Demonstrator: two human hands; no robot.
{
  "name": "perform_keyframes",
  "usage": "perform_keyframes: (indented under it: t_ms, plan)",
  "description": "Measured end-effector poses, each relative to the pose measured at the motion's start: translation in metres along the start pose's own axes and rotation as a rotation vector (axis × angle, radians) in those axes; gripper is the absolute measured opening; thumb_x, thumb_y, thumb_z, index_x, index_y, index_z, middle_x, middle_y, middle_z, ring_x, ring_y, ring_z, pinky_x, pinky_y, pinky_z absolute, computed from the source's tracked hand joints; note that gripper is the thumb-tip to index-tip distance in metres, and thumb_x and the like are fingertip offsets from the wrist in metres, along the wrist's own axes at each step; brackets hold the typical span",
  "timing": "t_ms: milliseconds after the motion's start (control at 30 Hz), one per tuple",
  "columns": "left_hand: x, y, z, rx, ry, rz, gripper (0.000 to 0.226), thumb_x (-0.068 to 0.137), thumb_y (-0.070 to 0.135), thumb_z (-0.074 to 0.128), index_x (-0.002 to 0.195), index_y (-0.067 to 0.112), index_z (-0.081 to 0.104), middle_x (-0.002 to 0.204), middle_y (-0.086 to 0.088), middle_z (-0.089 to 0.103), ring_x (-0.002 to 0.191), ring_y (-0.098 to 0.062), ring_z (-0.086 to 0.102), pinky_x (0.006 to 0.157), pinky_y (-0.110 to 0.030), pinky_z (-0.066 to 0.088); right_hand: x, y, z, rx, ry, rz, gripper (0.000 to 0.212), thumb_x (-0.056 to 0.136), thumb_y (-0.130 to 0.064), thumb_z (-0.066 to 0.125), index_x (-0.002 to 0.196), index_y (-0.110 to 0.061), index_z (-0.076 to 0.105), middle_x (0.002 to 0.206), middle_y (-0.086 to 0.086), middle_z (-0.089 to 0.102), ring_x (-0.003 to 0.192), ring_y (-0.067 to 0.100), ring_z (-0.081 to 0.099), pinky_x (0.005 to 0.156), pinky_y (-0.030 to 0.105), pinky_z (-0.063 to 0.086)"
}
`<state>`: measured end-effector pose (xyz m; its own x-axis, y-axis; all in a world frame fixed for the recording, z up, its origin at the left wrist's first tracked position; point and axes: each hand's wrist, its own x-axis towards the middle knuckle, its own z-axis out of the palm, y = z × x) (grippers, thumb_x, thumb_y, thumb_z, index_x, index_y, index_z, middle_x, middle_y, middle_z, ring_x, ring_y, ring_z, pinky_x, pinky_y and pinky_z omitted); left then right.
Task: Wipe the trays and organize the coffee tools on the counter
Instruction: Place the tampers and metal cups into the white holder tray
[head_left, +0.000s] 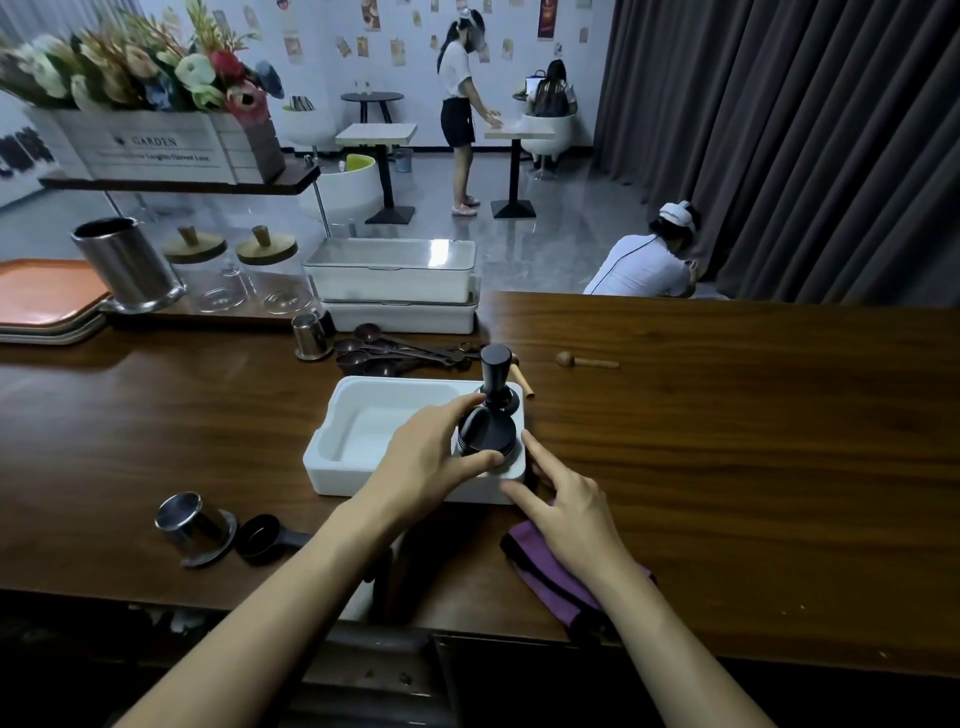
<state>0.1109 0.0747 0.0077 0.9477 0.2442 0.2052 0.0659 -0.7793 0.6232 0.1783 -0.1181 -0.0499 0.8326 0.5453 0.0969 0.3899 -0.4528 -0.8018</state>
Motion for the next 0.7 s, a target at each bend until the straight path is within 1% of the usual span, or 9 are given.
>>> perform_keyframes:
  t_ms: [100, 167, 233, 333, 400, 500, 567, 633, 700]
  plan:
    - [0.0015, 0.0010, -0.0015, 0.016, -0.016, -0.002, 0.077, 0.074, 0.059, 0.068, 0.144, 0.033, 0.050, 0.125, 0.006, 0.068, 0.115, -0.017, 0.059, 0.093, -0.038, 0.048, 0.0009, 0.0020, 0.0006, 0.027, 0.014, -0.002, 0.070, 0.087, -0.061, 0.064, 0.150, -0.046, 0.038, 0.139, -0.004, 0.062, 0.123, 0.014, 0.059, 0.098, 0.027, 0.048]
    - [0.0016, 0.0023, -0.0017, 0.022, -0.024, -0.007, 0.075, 0.077, 0.055, 0.074, 0.144, 0.033, 0.050, 0.125, 0.005, 0.068, 0.116, -0.018, 0.059, 0.094, -0.038, 0.047, 0.0013, 0.0036, 0.0013, 0.040, 0.009, -0.004, 0.069, 0.087, -0.062, 0.063, 0.150, -0.046, 0.038, 0.139, -0.005, 0.062, 0.123, 0.013, 0.059, 0.096, 0.024, 0.047]
    - [0.0012, 0.0042, -0.0006, 0.026, -0.028, -0.004, 0.072, 0.081, 0.046, 0.080, 0.145, 0.031, 0.050, 0.125, 0.003, 0.068, 0.116, -0.018, 0.058, 0.093, -0.037, 0.046, 0.0015, 0.0038, 0.0012, 0.043, 0.003, -0.009, 0.069, 0.088, -0.064, 0.060, 0.151, -0.046, 0.037, 0.140, -0.006, 0.061, 0.125, 0.012, 0.058, 0.097, 0.024, 0.046]
    - [0.0008, 0.0063, 0.0008, 0.032, -0.025, 0.001, 0.070, 0.082, 0.043, 0.080, 0.144, 0.030, 0.051, 0.125, 0.001, 0.068, 0.117, -0.020, 0.059, 0.095, -0.039, 0.047, 0.0008, 0.0019, -0.0010, 0.049, 0.003, -0.012, 0.069, 0.088, -0.066, 0.058, 0.151, -0.046, 0.037, 0.140, -0.006, 0.061, 0.118, 0.007, 0.059, 0.094, 0.020, 0.045]
    - [0.0003, 0.0060, 0.0008, 0.045, -0.020, 0.004, 0.068, 0.083, 0.043, 0.080, 0.144, 0.030, 0.051, 0.125, 0.001, 0.069, 0.117, -0.020, 0.060, 0.095, -0.040, 0.047, 0.0007, 0.0003, -0.0020, 0.059, -0.001, -0.011, 0.069, 0.089, -0.064, 0.059, 0.152, -0.043, 0.038, 0.143, -0.007, 0.059, 0.126, 0.007, 0.055, 0.096, 0.017, 0.041]
    - [-0.0002, 0.0061, 0.0017, 0.064, -0.013, 0.025, 0.068, 0.083, 0.044, 0.080, 0.144, 0.031, 0.051, 0.122, -0.001, 0.070, 0.114, -0.021, 0.060, 0.093, -0.042, 0.048, -0.0001, 0.0003, -0.0026, 0.068, -0.006, -0.017, 0.071, 0.089, -0.065, 0.058, 0.153, -0.041, 0.037, 0.143, -0.008, 0.058, 0.125, 0.007, 0.056, 0.099, 0.021, 0.044]
    - [0.0001, 0.0046, 0.0026, 0.059, -0.014, 0.028, 0.071, 0.082, 0.047, 0.079, 0.144, 0.030, 0.050, 0.122, -0.002, 0.070, 0.114, -0.022, 0.060, 0.094, -0.042, 0.048, 0.0001, 0.0016, -0.0021, 0.076, -0.011, -0.022, 0.070, 0.090, -0.065, 0.057, 0.153, -0.041, 0.036, 0.144, -0.008, 0.057, 0.129, 0.008, 0.054, 0.101, 0.022, 0.044]
    - [0.0000, 0.0036, 0.0032, 0.055, -0.017, 0.017, 0.077, 0.078, 0.054, 0.075, 0.146, 0.029, 0.050, 0.124, -0.002, 0.069, 0.116, -0.022, 0.060, 0.095, -0.042, 0.048, 0.0010, 0.0029, -0.0013, 0.084, -0.016, -0.025, 0.071, 0.090, -0.067, 0.056, 0.153, -0.041, 0.035, 0.146, -0.008, 0.056, 0.133, 0.009, 0.051, 0.105, 0.024, 0.043]
    - [-0.0018, 0.0057, 0.0027, 0.046, -0.020, 0.019, 0.083, 0.073, 0.060, 0.069, 0.148, 0.031, 0.048, 0.125, -0.003, 0.069, 0.116, -0.022, 0.060, 0.095, -0.041, 0.048, 0.0015, 0.0034, -0.0009, 0.079, -0.020, -0.038, 0.071, 0.090, -0.070, 0.053, 0.153, -0.046, 0.032, 0.146, -0.009, 0.055, 0.132, 0.008, 0.052, 0.107, 0.028, 0.044]
